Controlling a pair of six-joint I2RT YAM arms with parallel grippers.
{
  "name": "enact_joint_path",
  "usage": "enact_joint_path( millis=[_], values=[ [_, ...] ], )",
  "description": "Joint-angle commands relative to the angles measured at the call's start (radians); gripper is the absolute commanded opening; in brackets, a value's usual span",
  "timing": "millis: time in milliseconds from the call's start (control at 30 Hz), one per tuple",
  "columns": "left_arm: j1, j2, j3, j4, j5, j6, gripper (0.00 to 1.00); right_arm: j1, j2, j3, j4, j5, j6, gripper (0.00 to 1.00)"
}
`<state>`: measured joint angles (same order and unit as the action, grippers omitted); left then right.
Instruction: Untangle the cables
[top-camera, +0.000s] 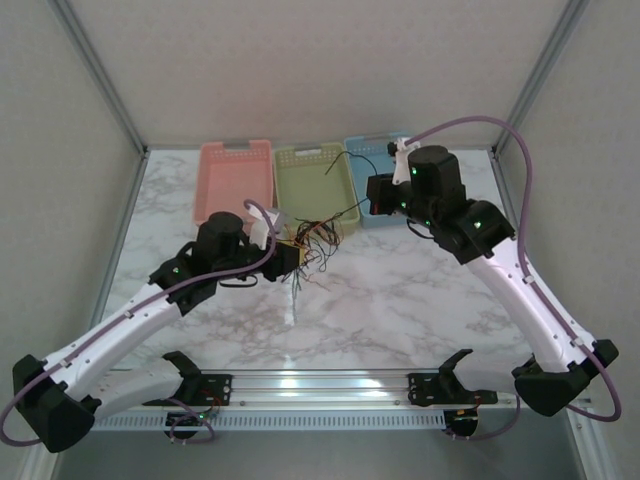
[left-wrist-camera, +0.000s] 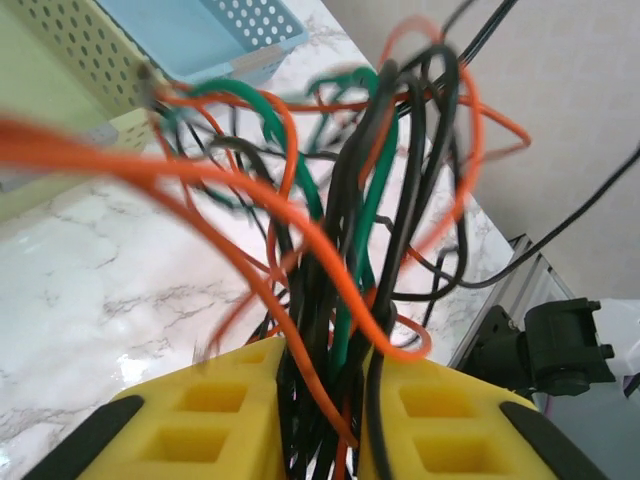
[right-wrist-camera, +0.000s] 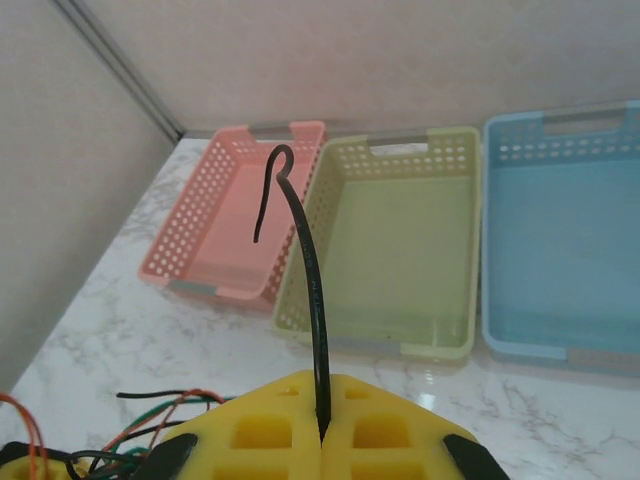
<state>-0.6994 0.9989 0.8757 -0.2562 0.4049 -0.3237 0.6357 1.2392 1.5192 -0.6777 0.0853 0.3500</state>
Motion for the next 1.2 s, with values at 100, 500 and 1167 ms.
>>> enact_joint_path(
  millis=[100, 500, 1167],
  values=[
    [0.007, -0.055, -0.045, -0.078, -0.037, 0.003, 0.28, -0.055, -0.059, -0.034, 0.03, 0.097, -0.029, 0.0],
    [0.011, -0.018, -0.056, -0.016, 0.011, -0.005, 0.22, -0.065, -0.022, -0.039, 0.048, -0.02, -0.002, 0.0],
    [-0.012, 0.166, -0.007, 0.15, 0.132, -0.01, 0.51, -0.064, 0.131, -0.085, 0.202, -0.315, 0.182, 0.0]
  ],
)
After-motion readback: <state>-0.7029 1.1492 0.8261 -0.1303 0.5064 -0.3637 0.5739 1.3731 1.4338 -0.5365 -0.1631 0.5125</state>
